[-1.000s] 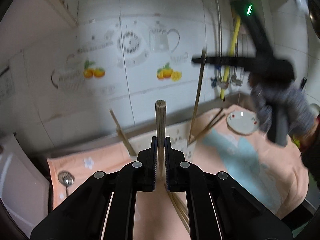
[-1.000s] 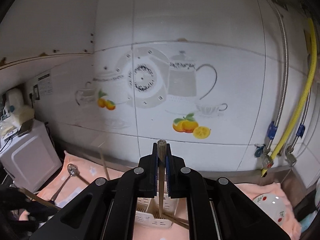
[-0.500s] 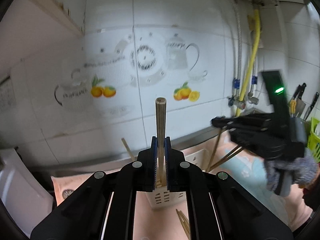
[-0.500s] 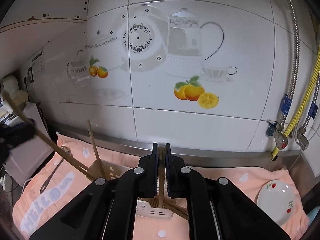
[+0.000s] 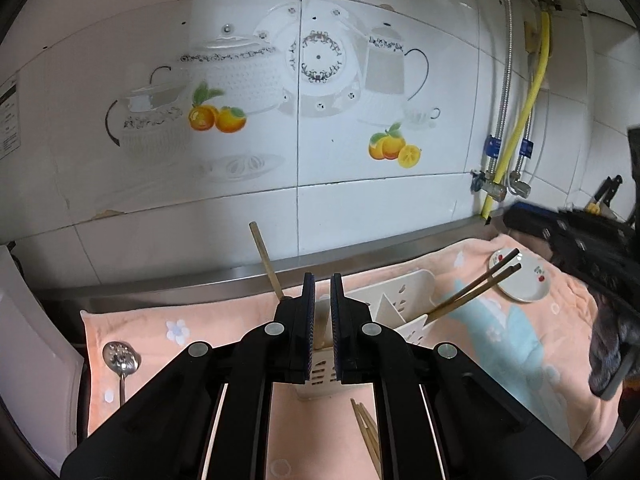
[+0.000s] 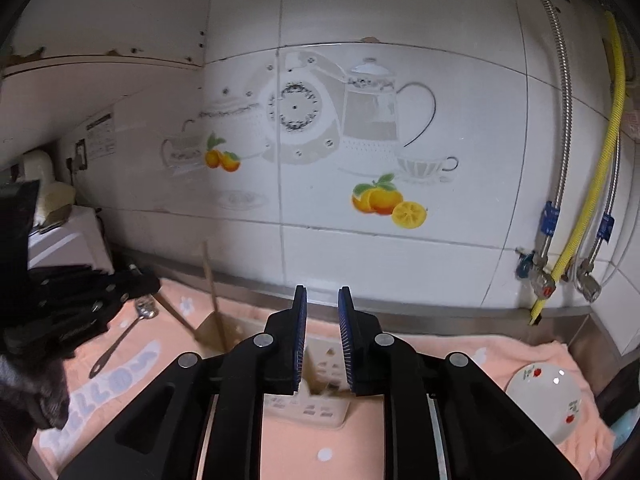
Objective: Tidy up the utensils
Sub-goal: 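Open both tools to drop the chopsticks into the caddy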
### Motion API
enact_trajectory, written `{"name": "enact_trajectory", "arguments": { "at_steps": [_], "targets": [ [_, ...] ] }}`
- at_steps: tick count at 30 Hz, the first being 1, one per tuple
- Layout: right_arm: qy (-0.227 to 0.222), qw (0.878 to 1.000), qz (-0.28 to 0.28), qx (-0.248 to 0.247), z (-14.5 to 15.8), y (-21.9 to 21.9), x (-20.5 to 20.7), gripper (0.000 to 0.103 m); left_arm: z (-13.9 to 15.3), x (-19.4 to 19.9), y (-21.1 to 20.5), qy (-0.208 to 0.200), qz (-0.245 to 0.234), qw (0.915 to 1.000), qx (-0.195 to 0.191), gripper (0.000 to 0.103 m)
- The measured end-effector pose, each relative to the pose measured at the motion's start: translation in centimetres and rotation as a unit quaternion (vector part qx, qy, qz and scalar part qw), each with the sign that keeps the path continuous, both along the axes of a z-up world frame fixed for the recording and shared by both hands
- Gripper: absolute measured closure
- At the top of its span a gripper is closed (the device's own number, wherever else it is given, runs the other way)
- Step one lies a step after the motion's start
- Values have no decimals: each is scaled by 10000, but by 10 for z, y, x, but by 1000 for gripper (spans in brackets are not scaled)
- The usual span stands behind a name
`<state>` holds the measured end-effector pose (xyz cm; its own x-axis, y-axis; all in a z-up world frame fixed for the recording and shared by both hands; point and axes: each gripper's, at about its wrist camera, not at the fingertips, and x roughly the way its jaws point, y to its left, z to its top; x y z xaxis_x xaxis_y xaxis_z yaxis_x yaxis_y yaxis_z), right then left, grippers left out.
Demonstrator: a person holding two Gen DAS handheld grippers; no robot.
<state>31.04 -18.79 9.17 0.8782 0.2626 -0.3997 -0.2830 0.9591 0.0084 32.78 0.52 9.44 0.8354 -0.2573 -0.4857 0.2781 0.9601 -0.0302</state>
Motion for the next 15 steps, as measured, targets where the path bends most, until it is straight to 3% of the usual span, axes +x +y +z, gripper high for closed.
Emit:
{"name": "enact_trajectory", "arguments": {
  "at_steps": [5,7,9,15],
  "targets": [
    [255,9995,180,30,-27,2,-29,86,6,-18,2,-96,-6,10000,-6,94],
    [509,9983,291,50,-49,5,-43,86,7,-29,4,-131,2,9999,-30,89],
    [719,9967,363,70,-69,7,-54,86,3,-41,8,-161,63,9998,-47,75],
    [1446,9878,567,64,-139,22,-89,86,-21,-69,17,29,133,9999,-95,74]
  ]
}}
